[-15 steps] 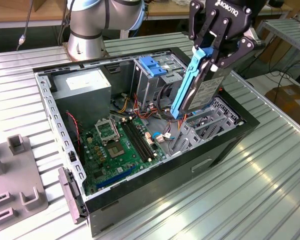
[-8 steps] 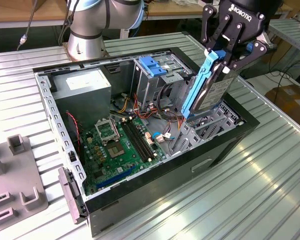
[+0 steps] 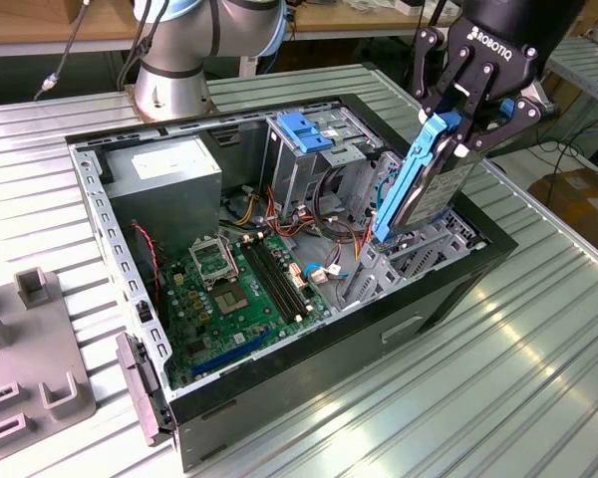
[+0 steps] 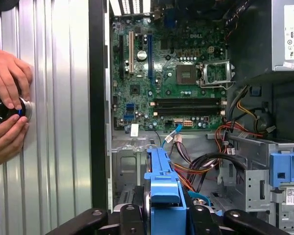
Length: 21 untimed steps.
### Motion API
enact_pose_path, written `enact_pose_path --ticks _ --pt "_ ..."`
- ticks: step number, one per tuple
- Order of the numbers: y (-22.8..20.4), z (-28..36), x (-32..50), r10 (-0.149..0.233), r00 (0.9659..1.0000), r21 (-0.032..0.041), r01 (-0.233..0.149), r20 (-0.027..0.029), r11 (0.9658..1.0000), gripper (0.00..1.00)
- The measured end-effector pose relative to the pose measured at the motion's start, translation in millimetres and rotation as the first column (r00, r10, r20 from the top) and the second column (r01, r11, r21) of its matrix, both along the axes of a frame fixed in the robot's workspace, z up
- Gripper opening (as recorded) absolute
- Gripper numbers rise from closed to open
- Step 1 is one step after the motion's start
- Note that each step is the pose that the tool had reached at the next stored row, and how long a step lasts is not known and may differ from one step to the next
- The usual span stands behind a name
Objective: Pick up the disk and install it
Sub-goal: 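Insert the disk into the insertion slot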
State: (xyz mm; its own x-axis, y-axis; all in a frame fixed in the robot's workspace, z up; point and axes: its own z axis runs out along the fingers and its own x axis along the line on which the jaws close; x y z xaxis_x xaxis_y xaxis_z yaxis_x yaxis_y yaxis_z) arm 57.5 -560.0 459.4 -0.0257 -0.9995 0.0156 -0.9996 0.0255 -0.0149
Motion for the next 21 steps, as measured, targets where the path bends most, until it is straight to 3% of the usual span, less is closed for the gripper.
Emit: enact_pose_path --ticks 7,11,21 --pt "-1.1 -6.7 3.1 -0.018 0.9998 0.0003 0.018 0.0 0.9998 0.37" --pt "-5.2 -10.8 5.3 -0.02 0.9998 0.0004 0.02 0.0 0.9998 0.37" --pt "-7.5 -17.4 5.8 -0.02 0.9998 0.0008 0.02 -0.0001 0.9998 0.37"
